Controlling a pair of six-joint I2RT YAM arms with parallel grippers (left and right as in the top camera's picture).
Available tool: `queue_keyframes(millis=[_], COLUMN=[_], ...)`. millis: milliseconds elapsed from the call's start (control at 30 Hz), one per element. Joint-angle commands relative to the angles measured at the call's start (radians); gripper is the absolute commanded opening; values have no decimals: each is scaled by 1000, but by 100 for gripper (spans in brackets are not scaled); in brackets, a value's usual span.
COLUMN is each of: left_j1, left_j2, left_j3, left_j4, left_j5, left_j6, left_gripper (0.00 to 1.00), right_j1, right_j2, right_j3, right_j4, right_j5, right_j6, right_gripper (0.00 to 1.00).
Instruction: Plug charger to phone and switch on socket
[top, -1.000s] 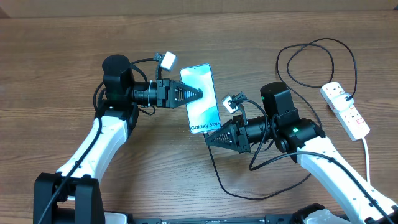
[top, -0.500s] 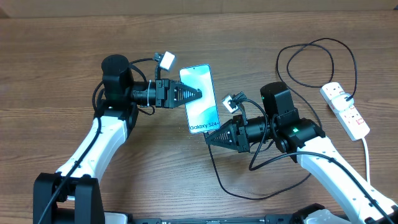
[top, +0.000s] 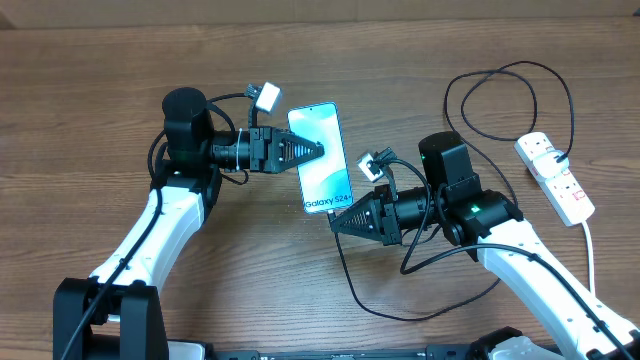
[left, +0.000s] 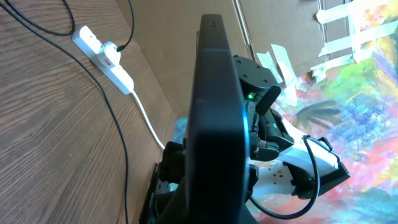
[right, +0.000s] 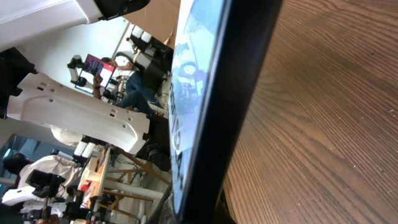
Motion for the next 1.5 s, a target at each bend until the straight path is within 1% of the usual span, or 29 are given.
queue_keyframes(millis=[0,467,700,1067,1467], left_j1=[10,10,10,10,12], left_j2=[-13,-13,-13,-13,-13], left_j3=[10,10,10,10,10], left_j4=[6,3,3,3,3], left_j5=[1,-8,24,33,20], left_j6=[23,24,24,34,45], left_gripper=[4,4,4,4,4], right_j1=[-2,-2,-2,-2,-2], right_j2=[-3,-3,-3,-4,-5], right_j3=[5,5,5,5,5], right_j4=[5,-1,-1,9,13], right_j5=[-16,-31,0,-1,-42], right_j6=[4,3,3,4,3], right_gripper=[4,4,4,4,4])
